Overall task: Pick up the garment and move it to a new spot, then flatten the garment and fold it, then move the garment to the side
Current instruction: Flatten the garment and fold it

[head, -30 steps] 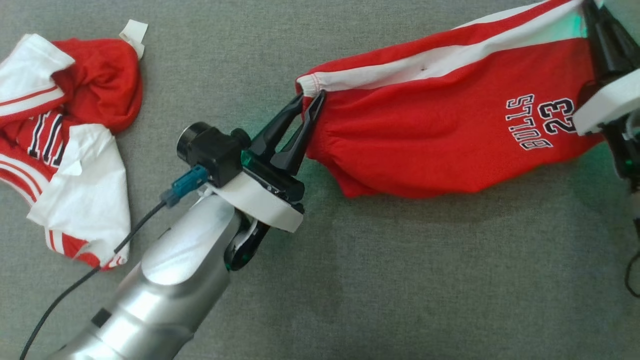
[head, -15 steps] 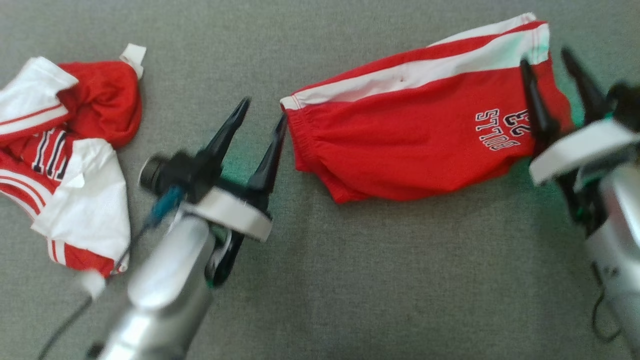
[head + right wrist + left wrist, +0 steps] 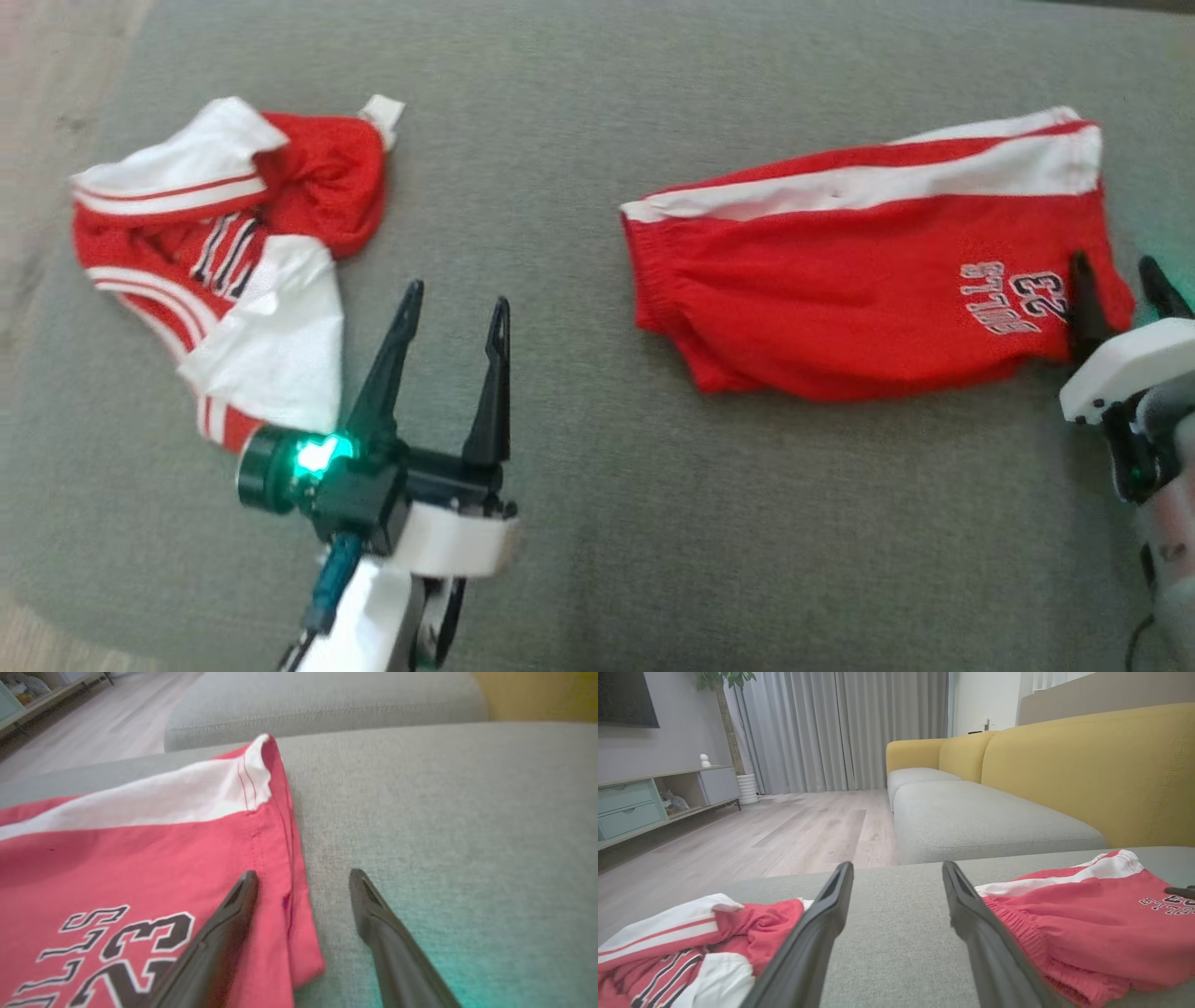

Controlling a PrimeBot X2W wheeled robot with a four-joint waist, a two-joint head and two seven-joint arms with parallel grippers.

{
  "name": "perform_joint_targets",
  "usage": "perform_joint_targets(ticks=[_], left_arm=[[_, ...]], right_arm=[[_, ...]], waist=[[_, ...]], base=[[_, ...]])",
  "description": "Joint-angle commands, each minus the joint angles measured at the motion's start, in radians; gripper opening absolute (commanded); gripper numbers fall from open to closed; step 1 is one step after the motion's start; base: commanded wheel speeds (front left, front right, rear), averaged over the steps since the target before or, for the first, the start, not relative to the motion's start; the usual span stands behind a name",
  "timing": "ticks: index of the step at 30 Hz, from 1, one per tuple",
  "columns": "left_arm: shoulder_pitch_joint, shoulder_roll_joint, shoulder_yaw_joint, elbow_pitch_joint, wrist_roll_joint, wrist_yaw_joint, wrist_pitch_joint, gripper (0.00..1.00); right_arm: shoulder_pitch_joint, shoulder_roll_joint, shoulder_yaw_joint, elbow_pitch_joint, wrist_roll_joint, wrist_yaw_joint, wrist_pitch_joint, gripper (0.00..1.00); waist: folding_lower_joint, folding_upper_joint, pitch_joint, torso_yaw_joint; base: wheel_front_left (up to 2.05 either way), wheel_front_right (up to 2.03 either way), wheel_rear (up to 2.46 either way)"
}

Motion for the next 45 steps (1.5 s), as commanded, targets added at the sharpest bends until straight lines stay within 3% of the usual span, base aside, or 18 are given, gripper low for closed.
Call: perform_joint_targets(ticks=[1,2,3,4,12,22,32,35,39,40,41,42,45], left_arm=[[0.008,-0.005,0.038,-0.049,0.011,0.008,-0.002,1.0],[0.02,-0.007,0.039,-0.06,0.017,0.008,-0.002,1.0],[0.031,-0.009,0.042,-0.067,0.02,0.009,-0.002,1.0],[0.039,-0.011,0.045,-0.072,0.022,0.01,-0.002,1.0],[0.056,-0.016,0.08,-0.093,0.045,0.002,-0.002,1.0],[0.071,0.002,0.143,-0.115,0.069,-0.02,-0.002,1.0],[0.082,-0.004,0.149,-0.102,0.075,-0.041,-0.002,1.0],[0.084,-0.007,0.146,-0.1,0.073,-0.047,-0.002,1.0],[0.085,-0.013,0.142,-0.096,0.063,-0.052,-0.002,1.0],[0.084,-0.014,0.14,-0.095,0.06,-0.053,-0.002,1.0],[0.084,-0.015,0.138,-0.093,0.057,-0.055,-0.002,1.0],[0.083,-0.016,0.134,-0.091,0.054,-0.057,-0.002,1.0],[0.08,-0.019,0.128,-0.09,0.047,-0.057,-0.002,1.0]], right_arm=[[-0.026,0.007,0.028,-0.001,0.007,-0.001,0.023,1.0],[-0.028,0.014,0.044,0.012,0.018,-0.001,0.042,0.5],[-0.03,0.019,0.056,0.018,0.034,-0.001,0.053,0.07],[-0.032,0.021,0.066,0.019,0.053,-0.001,0.057,0.0],[-0.054,-0.022,0.083,0.025,0.081,-0.001,-0.026,0.0],[-0.033,-0.141,0.075,0.02,0.092,-0.001,-0.067,0.0],[-0.069,-0.078,0.199,-0.221,0.128,-0.001,-0.051,0.0],[-0.068,-0.041,0.248,-0.321,0.125,-0.001,-0.02,0.06],[-0.042,0.032,0.339,-0.424,0.103,-0.001,0.038,0.21],[-0.029,0.053,0.368,-0.439,0.096,-0.001,0.053,0.36],[-0.015,0.074,0.395,-0.447,0.091,-0.001,0.067,0.72],[-0.001,0.091,0.412,-0.452,0.084,-0.001,0.071,1.0],[0.044,0.125,0.452,-0.465,0.06,-0.001,0.065,1.0]], waist=[[0.0002,0.0,-0.012,0.027],[0.0002,0.0,-0.013,0.031],[0.0002,0.0,-0.013,0.033],[0.0002,0.0,-0.013,0.033],[0.0002,0.0,-0.027,-0.045],[0.0002,0.0,-0.052,-0.186],[0.0002,0.0,-0.075,-0.22],[0.0002,0.0,-0.081,-0.212],[0.0002,0.0,-0.081,-0.186],[0.0002,0.0,-0.082,-0.18],[0.0002,0.0,-0.083,-0.171],[0.0002,0.0,-0.083,-0.162],[0.0002,0.0,-0.085,-0.135]], base=[[0.0,0.0,0.0],[0.0,0.0,0.0],[0.0,0.0,0.0],[0.0,0.0,0.0],[0.0,0.0,0.0],[0.0,0.0,0.0],[0.0,0.0,0.0],[0.0,0.0,0.0],[0.0,0.0,0.0],[0.0,0.0,0.0],[0.0,0.0,0.0],[0.0,0.0,0.0],[0.0,0.0,0.0]])
